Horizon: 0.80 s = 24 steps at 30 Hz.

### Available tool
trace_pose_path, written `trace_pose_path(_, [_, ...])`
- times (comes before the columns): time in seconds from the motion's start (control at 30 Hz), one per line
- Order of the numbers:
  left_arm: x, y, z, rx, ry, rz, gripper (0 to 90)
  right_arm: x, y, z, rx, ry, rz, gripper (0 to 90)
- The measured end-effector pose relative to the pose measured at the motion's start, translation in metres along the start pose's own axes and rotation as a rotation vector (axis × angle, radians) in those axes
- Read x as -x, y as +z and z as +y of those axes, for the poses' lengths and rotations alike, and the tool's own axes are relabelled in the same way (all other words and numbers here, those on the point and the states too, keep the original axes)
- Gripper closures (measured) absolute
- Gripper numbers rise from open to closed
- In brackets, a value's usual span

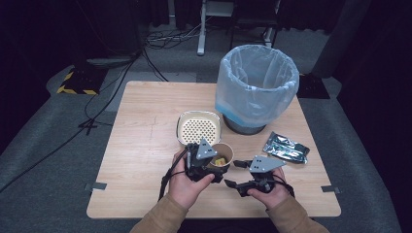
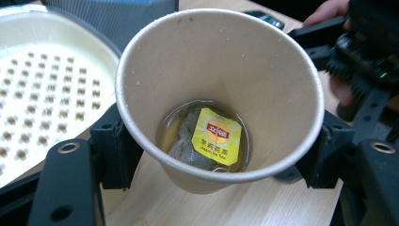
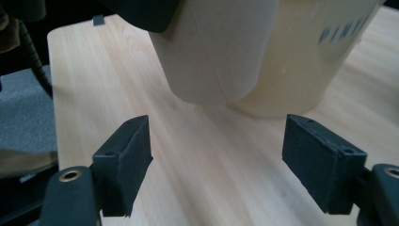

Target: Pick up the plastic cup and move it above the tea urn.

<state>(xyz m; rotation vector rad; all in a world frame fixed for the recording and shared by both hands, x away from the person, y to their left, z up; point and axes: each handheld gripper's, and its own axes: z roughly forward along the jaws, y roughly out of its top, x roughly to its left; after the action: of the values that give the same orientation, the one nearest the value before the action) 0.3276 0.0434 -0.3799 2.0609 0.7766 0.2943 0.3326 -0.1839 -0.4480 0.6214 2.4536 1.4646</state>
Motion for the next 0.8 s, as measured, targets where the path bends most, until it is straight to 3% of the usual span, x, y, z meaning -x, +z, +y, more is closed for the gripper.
trace_pose_path(0.07, [0.000, -0.001, 0.005, 0.009, -0.007, -0.012, 27.9, 0.003, 0.002, 0.004, 0.012, 0.008, 0.003, 25.0])
trace_pose_path(0.33, [-0.005, -0.004, 0.025, 0.020, 0.022, 0.006, 27.8, 0.011, 0.003, 0.019, 0.058, 0.037, -0.004, 24.9])
trace_pose_path(0.5, [-0.010, 0.001, 0.034, 0.023, 0.012, -0.034, 27.5, 0.014, 0.010, 0.029, 0.074, 0.038, 0.004, 25.8])
trace_pose_path(0.6, [-0.013, 0.002, 0.037, 0.029, 0.027, -0.021, 27.5, 0.016, 0.012, 0.032, 0.079, 0.038, -0.001, 26.8])
trace_pose_path(0.8, [-0.020, 0.001, 0.041, 0.046, 0.014, -0.020, 27.5, 0.028, 0.015, 0.037, 0.110, 0.068, 0.007, 41.2])
